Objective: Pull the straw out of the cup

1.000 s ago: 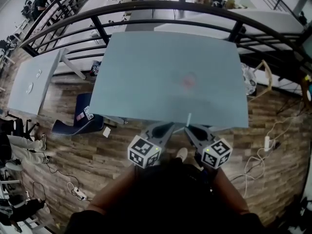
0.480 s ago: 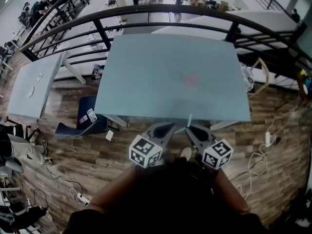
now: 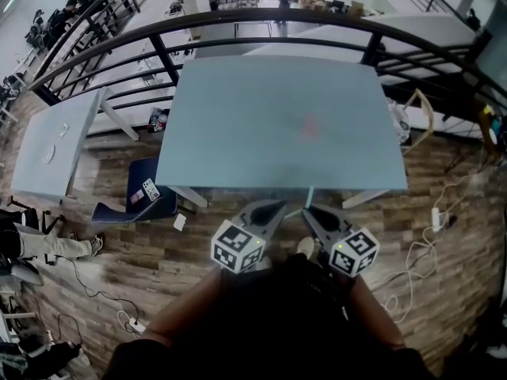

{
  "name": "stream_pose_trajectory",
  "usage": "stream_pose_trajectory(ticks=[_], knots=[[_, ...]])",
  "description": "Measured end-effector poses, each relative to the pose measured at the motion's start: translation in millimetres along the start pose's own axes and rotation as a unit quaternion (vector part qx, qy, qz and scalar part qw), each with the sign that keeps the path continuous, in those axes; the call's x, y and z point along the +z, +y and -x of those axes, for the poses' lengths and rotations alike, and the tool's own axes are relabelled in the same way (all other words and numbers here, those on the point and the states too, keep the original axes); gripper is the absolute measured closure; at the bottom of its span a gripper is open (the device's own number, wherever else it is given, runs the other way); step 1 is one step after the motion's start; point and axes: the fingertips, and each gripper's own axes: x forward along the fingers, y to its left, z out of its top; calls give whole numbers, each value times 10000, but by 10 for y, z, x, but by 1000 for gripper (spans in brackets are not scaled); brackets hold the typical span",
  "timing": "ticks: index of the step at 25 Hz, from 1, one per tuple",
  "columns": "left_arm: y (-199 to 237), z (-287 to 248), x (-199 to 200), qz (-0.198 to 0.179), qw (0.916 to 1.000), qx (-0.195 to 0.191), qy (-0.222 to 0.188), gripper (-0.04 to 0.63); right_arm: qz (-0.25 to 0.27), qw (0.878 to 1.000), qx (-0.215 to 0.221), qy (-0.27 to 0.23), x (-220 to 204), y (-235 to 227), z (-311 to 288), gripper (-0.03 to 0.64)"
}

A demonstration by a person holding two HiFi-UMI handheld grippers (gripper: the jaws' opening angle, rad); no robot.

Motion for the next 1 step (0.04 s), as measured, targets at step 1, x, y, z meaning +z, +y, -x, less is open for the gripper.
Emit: stream_pose_trajectory(ticks=[1], knots=[[-4,12,-7,1,10000,-10,4,584,-2,10000,-16,-1,-5,9,4,575]])
